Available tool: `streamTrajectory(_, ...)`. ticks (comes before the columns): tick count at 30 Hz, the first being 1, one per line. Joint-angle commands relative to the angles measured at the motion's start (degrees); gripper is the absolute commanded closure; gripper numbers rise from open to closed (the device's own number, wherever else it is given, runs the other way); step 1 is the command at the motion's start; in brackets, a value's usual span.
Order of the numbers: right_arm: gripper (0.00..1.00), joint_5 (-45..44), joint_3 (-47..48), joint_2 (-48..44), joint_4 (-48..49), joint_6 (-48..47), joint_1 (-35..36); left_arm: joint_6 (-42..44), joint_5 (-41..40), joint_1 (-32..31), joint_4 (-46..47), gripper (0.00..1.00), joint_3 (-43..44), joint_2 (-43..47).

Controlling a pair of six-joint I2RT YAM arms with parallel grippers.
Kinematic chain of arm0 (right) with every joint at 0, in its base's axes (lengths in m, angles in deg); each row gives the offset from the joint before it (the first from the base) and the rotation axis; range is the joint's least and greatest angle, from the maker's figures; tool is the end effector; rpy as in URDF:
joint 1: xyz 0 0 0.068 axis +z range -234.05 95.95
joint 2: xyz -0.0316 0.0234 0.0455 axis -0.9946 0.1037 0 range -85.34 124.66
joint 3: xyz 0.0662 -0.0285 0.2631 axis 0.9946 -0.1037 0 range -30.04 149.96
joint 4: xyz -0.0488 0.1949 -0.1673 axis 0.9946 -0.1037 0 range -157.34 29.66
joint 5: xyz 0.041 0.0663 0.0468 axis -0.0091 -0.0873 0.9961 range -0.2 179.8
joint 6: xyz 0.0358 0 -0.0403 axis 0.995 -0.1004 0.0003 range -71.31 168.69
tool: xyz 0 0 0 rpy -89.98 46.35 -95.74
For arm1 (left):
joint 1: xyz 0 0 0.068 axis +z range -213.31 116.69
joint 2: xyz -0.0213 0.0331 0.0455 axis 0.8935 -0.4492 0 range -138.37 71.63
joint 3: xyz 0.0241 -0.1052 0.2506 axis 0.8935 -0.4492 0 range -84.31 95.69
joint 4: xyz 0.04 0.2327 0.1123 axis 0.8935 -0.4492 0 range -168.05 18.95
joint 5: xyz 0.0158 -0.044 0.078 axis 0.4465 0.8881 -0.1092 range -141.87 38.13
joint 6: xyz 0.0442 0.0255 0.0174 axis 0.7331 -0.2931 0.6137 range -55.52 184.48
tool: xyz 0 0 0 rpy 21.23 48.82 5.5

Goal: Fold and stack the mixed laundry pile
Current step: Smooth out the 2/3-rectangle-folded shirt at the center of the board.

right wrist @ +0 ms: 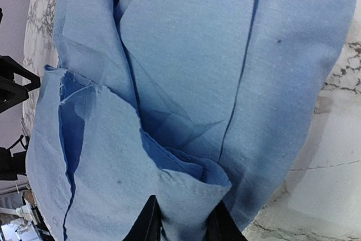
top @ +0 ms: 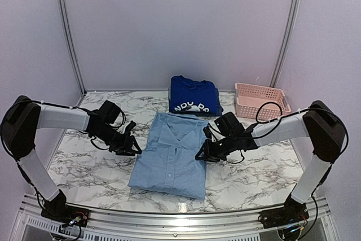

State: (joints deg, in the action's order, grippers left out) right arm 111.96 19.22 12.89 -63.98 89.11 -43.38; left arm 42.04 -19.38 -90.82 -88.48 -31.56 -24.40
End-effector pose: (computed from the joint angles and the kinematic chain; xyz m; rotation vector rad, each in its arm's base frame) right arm 0.2407 0.2244 0.1443 -0.1856 2.7148 1.0013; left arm 0.2734 -0.1640 0.1611 0.3293 2.7246 -1.0250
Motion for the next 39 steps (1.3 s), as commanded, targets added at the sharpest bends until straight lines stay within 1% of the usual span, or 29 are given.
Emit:
streamTrajectory(1,0.87,-0.7,1.1,-1.4,0.1,0.2,0.2,0.9,1.7,-0.4,-0.4,0.6,3.1,-2.1)
streamTrajectory(2,0.89,-0.4,0.9,-1.5,0.5,0.4,0.3,0.6,1.9,-0.4,-0.3,0.59,3.5,-2.6)
streamTrajectory(5,0.92,-0.1,0.2,-1.8,1.6,1.0,0.2,-0.1,0.9,-0.6,-0.7,0.53,4.4,-4.1)
streamTrajectory(9,0.96,0.3,0.0,-1.7,2.5,1.3,0.3,-0.9,-4.8,-0.7,-3.8,0.39,4.4,-4.1)
streamTrajectory(10,0.97,0.4,-0.2,-1.7,2.7,1.5,0.2,-1.2,-6.6,-0.8,-4.7,0.38,4.4,-4.1)
streamTrajectory(12,1.0,0.7,-0.5,-1.7,3.1,1.6,0.3,-1.5,-7.1,-1.2,-5.1,0.38,3.9,-4.1)
streamTrajectory(13,1.0,0.8,-0.7,-1.7,3.2,1.6,0.2,-1.3,-6.9,-1.7,-5.0,0.39,3.8,-4.4)
streamTrajectory(14,1.0,1.0,-0.7,-1.6,3.2,1.6,0.3,-0.9,-6.3,-2.3,-4.9,0.43,3.9,-4.8)
streamTrajectory(17,1.0,1.3,-1.1,-1.8,5.0,1.7,0.3,0.2,-2.8,-3.9,-3.2,0.58,4.8,-5.3)
streamTrajectory(20,1.0,0.9,-1.1,-2.9,4.6,1.5,0.3,1.0,-0.4,-4.6,-1.9,0.75,6.2,-4.3)
streamTrajectory(23,1.0,0.0,-1.9,-5.0,3.9,1.7,0.3,1.8,-0.7,-4.8,-1.8,0.95,7.7,-3.4)
streamTrajectory(24,1.0,-0.3,-2.4,-5.8,3.9,1.8,0.2,1.9,-1.0,-4.8,-1.7,1.0,8.1,-3.1)
streamTrajectory(28,1.0,-1.2,-4.3,-8.6,3.9,2.0,0.2,3.9,-1.8,-6.1,-0.4,1.0,9.3,-1.4)
streamTrajectory(31,1.0,-1.9,-4.6,-7.7,4.2,1.5,0.1,4.6,-2.5,-6.5,2.8,1.0,9.4,-1.9)
streamTrajectory(34,1.0,-2.7,-4.0,-4.4,5.8,0.8,-0.3,4.6,-3.8,-6.5,6.2,1.0,8.4,-3.6)
streamTrajectory(37,1.0,-3.3,-2.1,0.1,7.0,-0.1,-0.9,5.0,-4.7,-6.5,6.8,1.0,8.4,-7.3)
streamTrajectory(39,1.0,-3.7,0.1,3.5,5.9,-0.9,-1.4,4.6,-5.9,-6.4,7.2,1.0,8.2,-9.2)
